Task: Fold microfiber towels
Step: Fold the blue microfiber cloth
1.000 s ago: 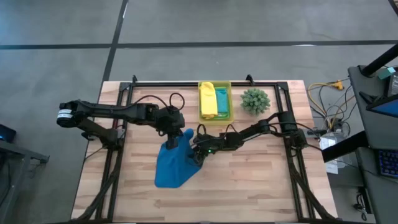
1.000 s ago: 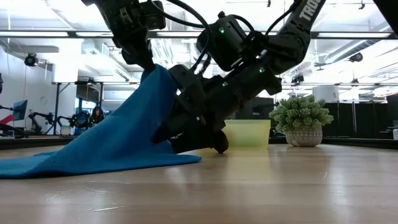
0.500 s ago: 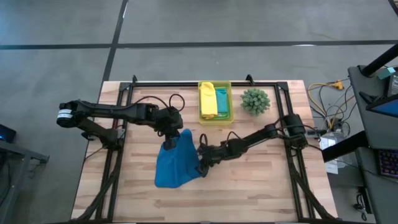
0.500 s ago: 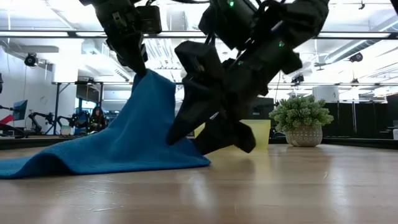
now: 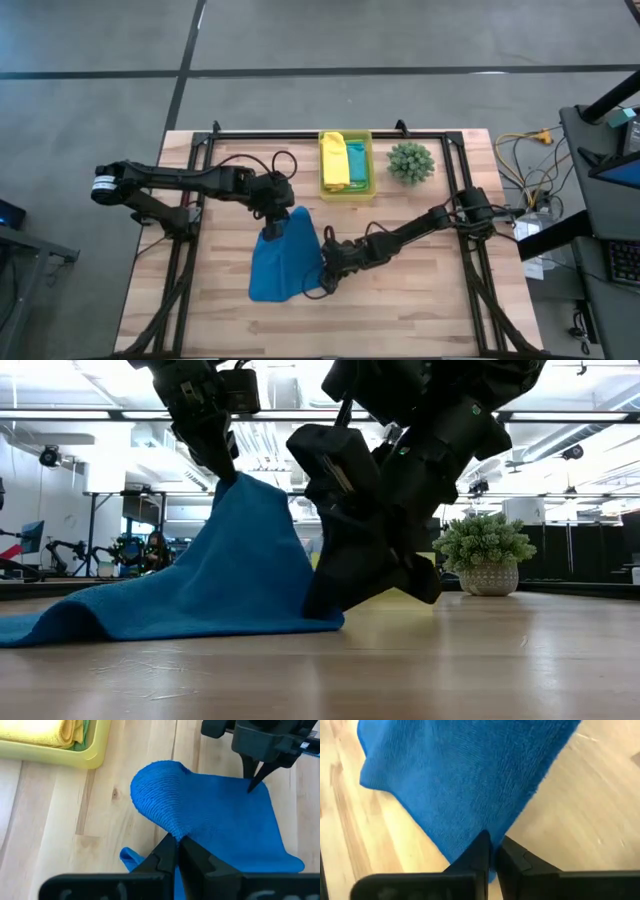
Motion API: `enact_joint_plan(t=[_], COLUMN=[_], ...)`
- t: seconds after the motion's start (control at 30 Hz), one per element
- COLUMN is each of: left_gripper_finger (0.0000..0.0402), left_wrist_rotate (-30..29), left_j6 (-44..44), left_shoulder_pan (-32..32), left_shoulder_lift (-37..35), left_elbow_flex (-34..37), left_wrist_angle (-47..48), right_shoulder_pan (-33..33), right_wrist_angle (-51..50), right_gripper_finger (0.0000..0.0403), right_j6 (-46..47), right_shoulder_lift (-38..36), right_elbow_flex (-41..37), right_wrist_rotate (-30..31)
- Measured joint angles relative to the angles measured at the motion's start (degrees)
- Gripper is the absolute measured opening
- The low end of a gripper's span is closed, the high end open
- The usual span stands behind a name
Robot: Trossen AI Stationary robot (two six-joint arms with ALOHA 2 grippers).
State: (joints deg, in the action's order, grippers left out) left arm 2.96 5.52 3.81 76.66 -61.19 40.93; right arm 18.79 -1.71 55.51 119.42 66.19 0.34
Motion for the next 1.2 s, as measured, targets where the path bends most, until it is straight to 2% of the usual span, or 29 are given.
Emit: enact_joint_plan(t=[0.17,0.37,0.53,0.7,0.9,0.97,1.1,1.2], left_gripper_finger=[0.0,0.0,0.0,0.0,0.0,0.0,0.0002,0.0027], left_wrist_rotate=[-0.2,-1.4,2.3,9.6,12.4,14.7,18.9,19.8], left_j6=[0.1,5.3,8.3,22.2,36.3,35.3,27.1,20.9], left_shoulder_pan=[0.0,0.0,-0.1,-1.3,-7.4,-8.9,-10.2,-10.6], left_shoulder_lift=[-0.4,-1.1,0.2,4.6,10.9,13.1,14.8,14.4], left_elbow_flex=[0.0,0.1,2.3,5.1,9.1,9.3,9.3,9.6], left_wrist_angle=[0.0,-0.6,-6.2,-16.2,-28.0,-28.9,-29.5,-29.5], right_shoulder_pan=[0.2,0.3,0.3,0.3,0.6,0.7,0.8,1.0], right_wrist_angle=[-5.2,-22.1,-32.4,-36.4,-41.9,-42.5,-42.5,-42.5], right_gripper_finger=[0.001,0.0009,0.0008,0.0008,0.0008,0.0008,0.0008,0.0008], right_j6=[-1.0,-5.1,-9.4,-11.5,-14.7,-16.4,-18.4,-18.9], right_shoulder_lift=[-3.3,-10.6,-14.6,-16.3,-17.1,-17.5,-18.1,-18.1], right_elbow_flex=[-0.2,-0.5,-0.6,-0.6,-0.6,-0.7,-0.7,-0.8], right_wrist_rotate=[0.8,1.7,2.1,2.1,2.3,2.3,2.6,2.6])
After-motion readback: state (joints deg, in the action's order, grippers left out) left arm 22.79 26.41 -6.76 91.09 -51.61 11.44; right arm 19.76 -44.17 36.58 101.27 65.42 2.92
